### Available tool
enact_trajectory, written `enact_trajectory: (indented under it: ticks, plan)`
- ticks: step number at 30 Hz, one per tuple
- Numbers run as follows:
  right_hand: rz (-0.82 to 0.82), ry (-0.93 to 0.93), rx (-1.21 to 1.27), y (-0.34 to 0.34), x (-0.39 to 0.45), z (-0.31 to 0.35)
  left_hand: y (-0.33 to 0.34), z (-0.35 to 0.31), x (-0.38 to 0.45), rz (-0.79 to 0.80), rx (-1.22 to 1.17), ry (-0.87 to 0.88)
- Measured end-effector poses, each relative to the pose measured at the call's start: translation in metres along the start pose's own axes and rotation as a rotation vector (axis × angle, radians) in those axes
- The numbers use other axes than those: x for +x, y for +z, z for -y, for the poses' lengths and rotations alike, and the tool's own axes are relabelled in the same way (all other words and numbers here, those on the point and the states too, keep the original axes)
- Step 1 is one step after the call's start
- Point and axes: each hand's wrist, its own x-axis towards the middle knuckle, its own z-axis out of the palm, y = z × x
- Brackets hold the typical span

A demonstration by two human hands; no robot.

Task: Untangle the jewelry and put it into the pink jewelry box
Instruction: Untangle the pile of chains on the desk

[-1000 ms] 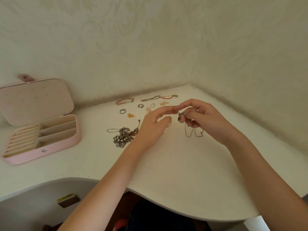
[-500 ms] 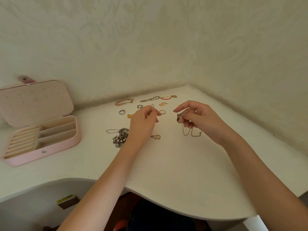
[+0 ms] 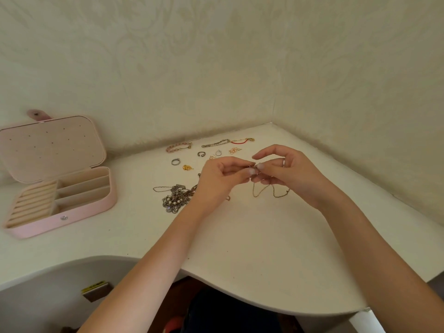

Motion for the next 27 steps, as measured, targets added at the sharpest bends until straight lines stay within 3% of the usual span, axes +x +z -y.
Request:
enact_trajectory:
  ticks: [11, 15, 22, 27]
  plan:
    - [-0.063, -0.008, -0.135, -0.004, 0.003, -0.006, -0.008, 0.013, 0.006, -0.154, 0.298, 0.118]
    - [-0.063, 0.014, -0.169, -0.01, 0.003, -0.006, -0.008, 0.011, 0.007, -0.179, 0.159, 0.113]
    - [-0.135, 0.058, -0.405, -0.023, 0.004, -0.014, -0.016, 0.002, 0.012, -0.273, -0.362, -0.057]
    - [-0.181, 0.062, -0.515, -0.024, 0.005, -0.016, -0.012, 0.002, 0.01, -0.279, -0.281, -0.058]
